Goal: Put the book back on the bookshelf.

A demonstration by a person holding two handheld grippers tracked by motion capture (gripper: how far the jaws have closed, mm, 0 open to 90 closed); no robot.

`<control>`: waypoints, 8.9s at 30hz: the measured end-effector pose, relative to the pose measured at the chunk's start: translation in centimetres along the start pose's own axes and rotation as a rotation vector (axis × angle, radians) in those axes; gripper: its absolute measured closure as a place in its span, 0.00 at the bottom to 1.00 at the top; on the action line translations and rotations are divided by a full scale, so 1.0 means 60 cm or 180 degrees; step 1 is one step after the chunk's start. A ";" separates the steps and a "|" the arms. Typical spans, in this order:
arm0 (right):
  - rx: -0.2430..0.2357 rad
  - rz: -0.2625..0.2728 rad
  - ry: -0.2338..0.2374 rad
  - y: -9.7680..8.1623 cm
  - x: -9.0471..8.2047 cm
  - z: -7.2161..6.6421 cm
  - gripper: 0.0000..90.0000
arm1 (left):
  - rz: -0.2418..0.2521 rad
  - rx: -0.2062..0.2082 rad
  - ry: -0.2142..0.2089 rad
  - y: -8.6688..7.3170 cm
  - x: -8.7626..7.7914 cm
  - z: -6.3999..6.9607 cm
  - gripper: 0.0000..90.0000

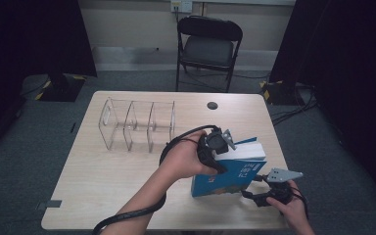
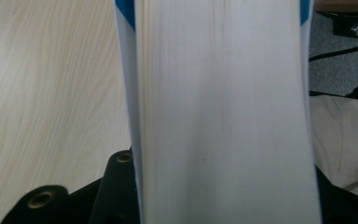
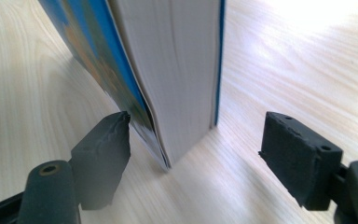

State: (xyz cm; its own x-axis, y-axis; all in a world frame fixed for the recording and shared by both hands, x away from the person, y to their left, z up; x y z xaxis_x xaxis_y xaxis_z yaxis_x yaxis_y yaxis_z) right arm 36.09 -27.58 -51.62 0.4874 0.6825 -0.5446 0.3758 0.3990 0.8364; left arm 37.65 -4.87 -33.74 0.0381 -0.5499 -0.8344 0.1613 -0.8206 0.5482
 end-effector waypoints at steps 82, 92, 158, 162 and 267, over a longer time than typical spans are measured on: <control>-0.0184 -0.0530 -0.0292 -0.014 0.010 0.005 0.17 | -0.0036 -0.1366 0.0420 -0.093 -0.138 -0.052 0.69; -0.0187 -0.0530 -0.0292 -0.014 0.010 0.005 0.17 | -0.0027 -0.1468 0.0525 -0.116 -0.153 -0.062 0.69; -0.0181 -0.0531 -0.0290 -0.014 0.010 0.005 0.17 | 0.0059 -0.1913 0.0724 -0.212 -0.235 -0.079 0.69; -0.0181 -0.0531 -0.0290 -0.014 0.010 0.005 0.17 | 0.0074 -0.1954 0.0721 -0.217 -0.240 -0.077 0.69; -0.0186 -0.0531 -0.0288 -0.014 0.010 0.005 0.17 | 0.0246 -0.3056 0.1554 -0.193 -0.243 -0.190 0.69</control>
State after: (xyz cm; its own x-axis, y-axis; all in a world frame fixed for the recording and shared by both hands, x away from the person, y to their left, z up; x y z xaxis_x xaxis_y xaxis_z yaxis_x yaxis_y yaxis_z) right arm 36.27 -27.70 -52.67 0.4919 0.5472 -0.6772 0.4123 0.5386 0.7348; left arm 46.48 14.42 -28.60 0.4360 -0.2993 -0.8487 0.8394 -0.2047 0.5034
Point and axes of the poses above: each handheld gripper's, and its own axes: x roughly forward along the jaws, y roughly out of its top, z roughly to its right, the point moved 4 cm from there along x, roughly forward along the jaws, and after that the axes turned 3 degrees about -y, right-handed, at the moved point
